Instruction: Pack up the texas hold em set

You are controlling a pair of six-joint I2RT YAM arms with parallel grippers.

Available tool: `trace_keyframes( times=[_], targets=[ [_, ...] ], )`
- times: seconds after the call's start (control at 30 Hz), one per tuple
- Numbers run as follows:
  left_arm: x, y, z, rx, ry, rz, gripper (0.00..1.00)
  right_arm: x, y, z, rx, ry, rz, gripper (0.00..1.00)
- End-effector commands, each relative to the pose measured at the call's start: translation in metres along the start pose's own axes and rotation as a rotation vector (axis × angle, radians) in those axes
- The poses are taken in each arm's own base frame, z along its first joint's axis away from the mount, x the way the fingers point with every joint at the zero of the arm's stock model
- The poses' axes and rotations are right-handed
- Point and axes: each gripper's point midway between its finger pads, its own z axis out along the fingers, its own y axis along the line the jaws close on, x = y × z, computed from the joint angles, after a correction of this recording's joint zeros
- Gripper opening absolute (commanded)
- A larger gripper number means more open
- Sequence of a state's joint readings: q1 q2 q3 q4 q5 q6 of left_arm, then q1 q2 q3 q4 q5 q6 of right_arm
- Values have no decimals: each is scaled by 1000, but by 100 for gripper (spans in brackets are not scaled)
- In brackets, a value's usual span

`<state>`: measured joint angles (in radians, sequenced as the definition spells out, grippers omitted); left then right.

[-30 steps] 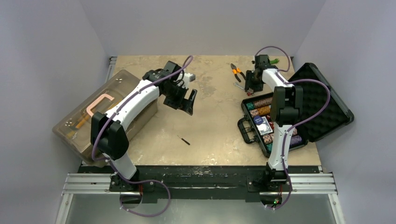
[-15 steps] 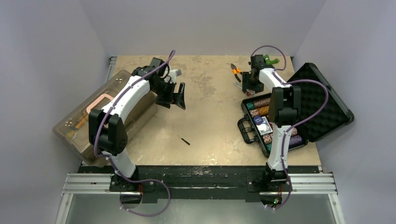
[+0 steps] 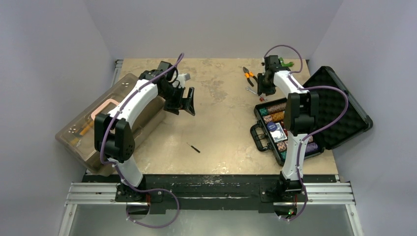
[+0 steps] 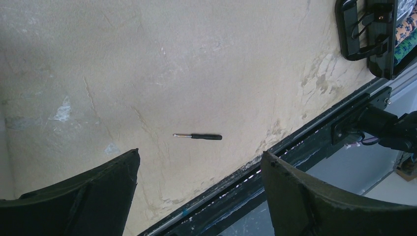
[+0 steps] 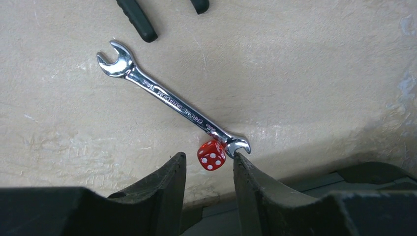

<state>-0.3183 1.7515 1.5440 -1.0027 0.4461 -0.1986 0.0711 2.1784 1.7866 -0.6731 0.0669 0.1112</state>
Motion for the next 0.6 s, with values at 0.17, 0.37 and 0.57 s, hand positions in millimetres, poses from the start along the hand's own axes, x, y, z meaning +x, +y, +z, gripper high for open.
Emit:
trace_keyframes(
  times=[0.17, 0.37, 0.57],
  targets=[
    [-3, -2, -2, 21, -9, -5, 90, 2, 5, -7, -16, -3, -32, 38],
    [-3, -1, -3, 15, -10, -4, 90, 13, 3, 0, -10, 29, -40, 37],
    [-2, 0, -3, 14, -12, -4, 90, 14, 6, 5, -7, 31, -65, 33]
  ],
)
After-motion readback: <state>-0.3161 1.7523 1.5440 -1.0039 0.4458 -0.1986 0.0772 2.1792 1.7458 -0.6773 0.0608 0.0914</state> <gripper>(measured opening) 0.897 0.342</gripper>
